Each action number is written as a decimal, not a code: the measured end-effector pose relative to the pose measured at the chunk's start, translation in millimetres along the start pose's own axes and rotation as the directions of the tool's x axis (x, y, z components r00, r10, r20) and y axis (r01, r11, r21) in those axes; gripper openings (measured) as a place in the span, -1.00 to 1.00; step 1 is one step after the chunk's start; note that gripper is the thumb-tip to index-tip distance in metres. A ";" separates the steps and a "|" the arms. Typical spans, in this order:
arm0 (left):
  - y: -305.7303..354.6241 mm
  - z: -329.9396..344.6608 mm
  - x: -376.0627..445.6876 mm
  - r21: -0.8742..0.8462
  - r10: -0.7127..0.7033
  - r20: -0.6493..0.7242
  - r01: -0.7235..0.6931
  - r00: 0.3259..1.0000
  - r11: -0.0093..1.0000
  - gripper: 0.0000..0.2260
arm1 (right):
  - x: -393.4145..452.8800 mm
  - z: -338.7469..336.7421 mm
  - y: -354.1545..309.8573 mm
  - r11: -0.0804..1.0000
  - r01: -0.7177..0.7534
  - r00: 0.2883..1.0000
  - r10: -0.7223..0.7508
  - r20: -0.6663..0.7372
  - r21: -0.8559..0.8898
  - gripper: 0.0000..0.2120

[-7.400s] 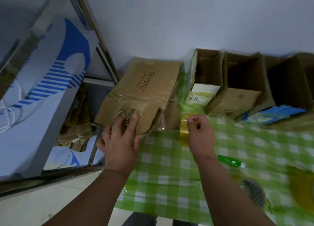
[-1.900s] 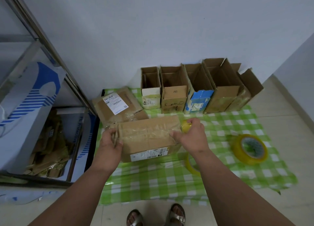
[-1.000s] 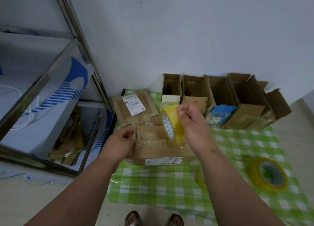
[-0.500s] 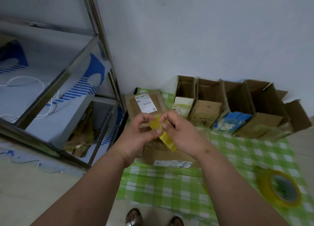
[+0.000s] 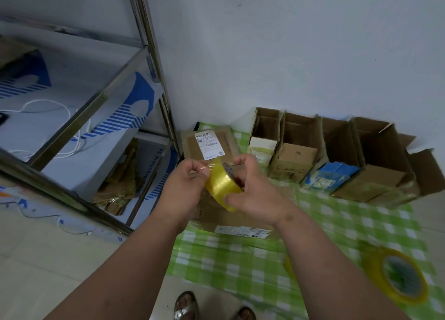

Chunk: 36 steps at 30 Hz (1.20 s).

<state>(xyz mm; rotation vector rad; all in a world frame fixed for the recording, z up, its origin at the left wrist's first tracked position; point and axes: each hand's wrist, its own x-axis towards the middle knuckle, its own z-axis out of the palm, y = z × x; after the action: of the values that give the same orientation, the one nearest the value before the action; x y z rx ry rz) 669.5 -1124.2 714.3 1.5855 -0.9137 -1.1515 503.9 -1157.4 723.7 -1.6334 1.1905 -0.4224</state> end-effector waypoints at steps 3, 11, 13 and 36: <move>-3.4 -3.0 -0.1 -0.043 -0.048 0.003 0.048 0.999 0.998 -0.80 | -7.1 -2.5 15.7 0.996 -0.010 0.997 0.017 0.081 -0.093 -0.72; -18.3 -3.3 3.5 -0.076 -0.121 -0.186 0.108 0.975 0.991 -0.86 | -1.8 -3.3 3.9 0.960 0.082 0.996 -0.087 -0.008 -0.269 -0.77; -21.3 0.7 2.6 -0.134 -0.164 -0.197 0.139 0.967 0.981 -0.87 | -1.8 -6.2 1.7 0.947 0.095 0.994 -0.105 -0.017 -0.308 -0.75; -45.8 -14.6 28.4 -0.567 -0.396 -0.124 0.263 0.910 0.780 -0.92 | -27.2 -83.4 23.9 0.959 -0.053 0.998 0.045 -0.035 -0.277 -0.57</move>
<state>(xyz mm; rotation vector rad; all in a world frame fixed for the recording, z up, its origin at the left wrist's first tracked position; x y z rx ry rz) 693.4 -1133.9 664.8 1.3889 -0.1105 -1.2849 417.8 -1177.4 744.7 -1.8375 1.3564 -0.2552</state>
